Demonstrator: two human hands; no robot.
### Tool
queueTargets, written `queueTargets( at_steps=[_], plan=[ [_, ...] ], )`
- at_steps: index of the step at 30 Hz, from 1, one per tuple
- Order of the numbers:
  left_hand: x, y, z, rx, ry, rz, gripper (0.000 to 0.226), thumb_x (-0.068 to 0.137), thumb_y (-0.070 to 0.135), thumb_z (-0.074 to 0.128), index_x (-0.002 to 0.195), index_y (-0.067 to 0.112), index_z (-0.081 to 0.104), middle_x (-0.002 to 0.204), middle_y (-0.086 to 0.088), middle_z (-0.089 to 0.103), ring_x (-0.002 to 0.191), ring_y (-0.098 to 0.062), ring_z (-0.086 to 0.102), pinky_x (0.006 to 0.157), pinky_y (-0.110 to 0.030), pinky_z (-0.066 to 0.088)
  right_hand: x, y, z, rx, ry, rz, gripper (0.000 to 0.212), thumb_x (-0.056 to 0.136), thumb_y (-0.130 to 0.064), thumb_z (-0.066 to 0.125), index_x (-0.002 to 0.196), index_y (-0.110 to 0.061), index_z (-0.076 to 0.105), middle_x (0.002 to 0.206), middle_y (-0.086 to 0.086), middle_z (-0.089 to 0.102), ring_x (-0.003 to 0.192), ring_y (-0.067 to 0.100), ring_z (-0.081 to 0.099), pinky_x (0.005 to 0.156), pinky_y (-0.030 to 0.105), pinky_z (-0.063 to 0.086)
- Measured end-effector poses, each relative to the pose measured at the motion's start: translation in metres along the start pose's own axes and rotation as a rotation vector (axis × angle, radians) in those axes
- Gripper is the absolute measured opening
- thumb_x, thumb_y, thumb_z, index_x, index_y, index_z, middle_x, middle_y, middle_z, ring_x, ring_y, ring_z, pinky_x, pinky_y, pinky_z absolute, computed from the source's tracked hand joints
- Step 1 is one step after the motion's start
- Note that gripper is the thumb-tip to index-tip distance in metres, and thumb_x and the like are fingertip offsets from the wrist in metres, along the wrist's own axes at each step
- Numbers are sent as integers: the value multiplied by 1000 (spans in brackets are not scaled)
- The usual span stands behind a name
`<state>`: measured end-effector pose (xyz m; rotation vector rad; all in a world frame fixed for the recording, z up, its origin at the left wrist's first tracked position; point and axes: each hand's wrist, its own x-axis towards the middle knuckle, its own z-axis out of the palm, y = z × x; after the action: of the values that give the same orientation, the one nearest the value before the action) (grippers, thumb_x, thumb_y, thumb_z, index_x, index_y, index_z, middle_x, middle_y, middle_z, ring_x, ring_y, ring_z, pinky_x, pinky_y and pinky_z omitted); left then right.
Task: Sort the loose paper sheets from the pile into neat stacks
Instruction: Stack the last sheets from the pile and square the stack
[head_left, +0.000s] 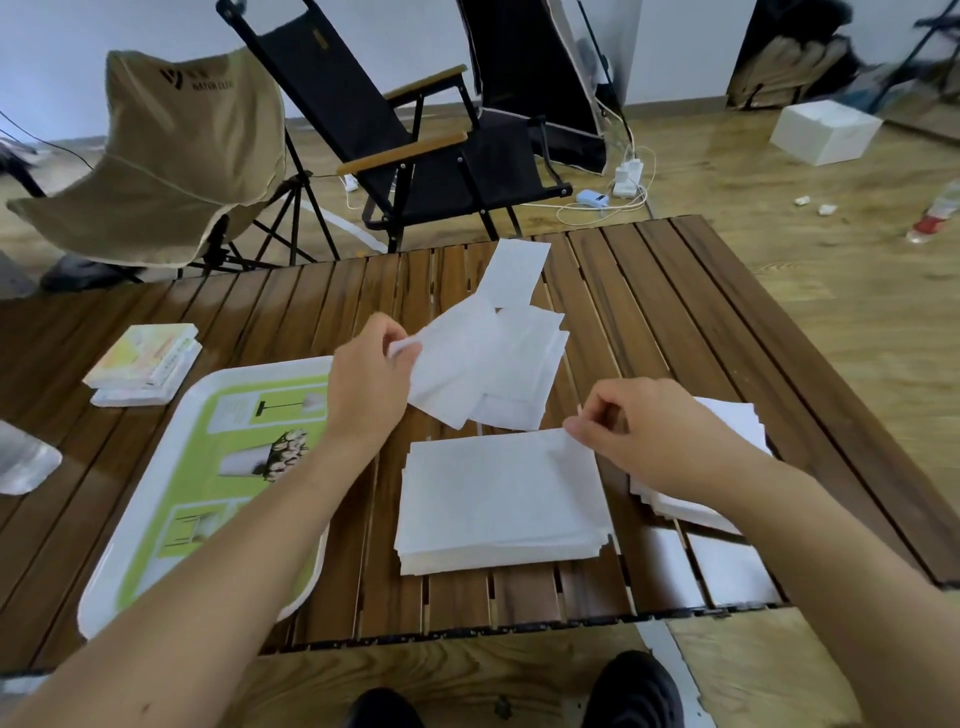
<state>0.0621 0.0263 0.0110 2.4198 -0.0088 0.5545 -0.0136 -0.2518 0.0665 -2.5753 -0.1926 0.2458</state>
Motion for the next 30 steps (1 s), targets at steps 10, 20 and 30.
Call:
queueTargets(
  at_steps=[10, 20, 30],
  plan=[
    [-58, 88, -85, -471, -162, 156, 17, 97, 18, 67, 97, 34, 64, 94, 21, 67, 90, -4, 64, 64, -13, 49, -1, -5, -9, 752, -93, 25, 85, 65, -52, 82, 139, -25, 49, 109, -17, 71, 67, 6, 61, 49, 20, 40],
    [-72, 36, -58, -148, -552, -373, 46, 101, 42, 58, 90, -2, 62, 63, -13, 70, 45, -21, 57, 50, -30, 45, -3, 4, 1, 448, -314, 123, 30, 89, -52, 68, 78, -27, 79, 55, -2, 45, 46, 12, 27, 45, 21, 23],
    [-70, 8, -40, 243, -681, -271, 49, 95, 57, 59, 77, 12, 67, 61, 2, 70, 54, -11, 66, 67, -29, 57, 2, 3, 20, 6, -312, 122, 44, 98, -48, 59, 67, -17, 62, 52, -7, 66, 39, 0, 47, 57, 18, 43]
  ],
)
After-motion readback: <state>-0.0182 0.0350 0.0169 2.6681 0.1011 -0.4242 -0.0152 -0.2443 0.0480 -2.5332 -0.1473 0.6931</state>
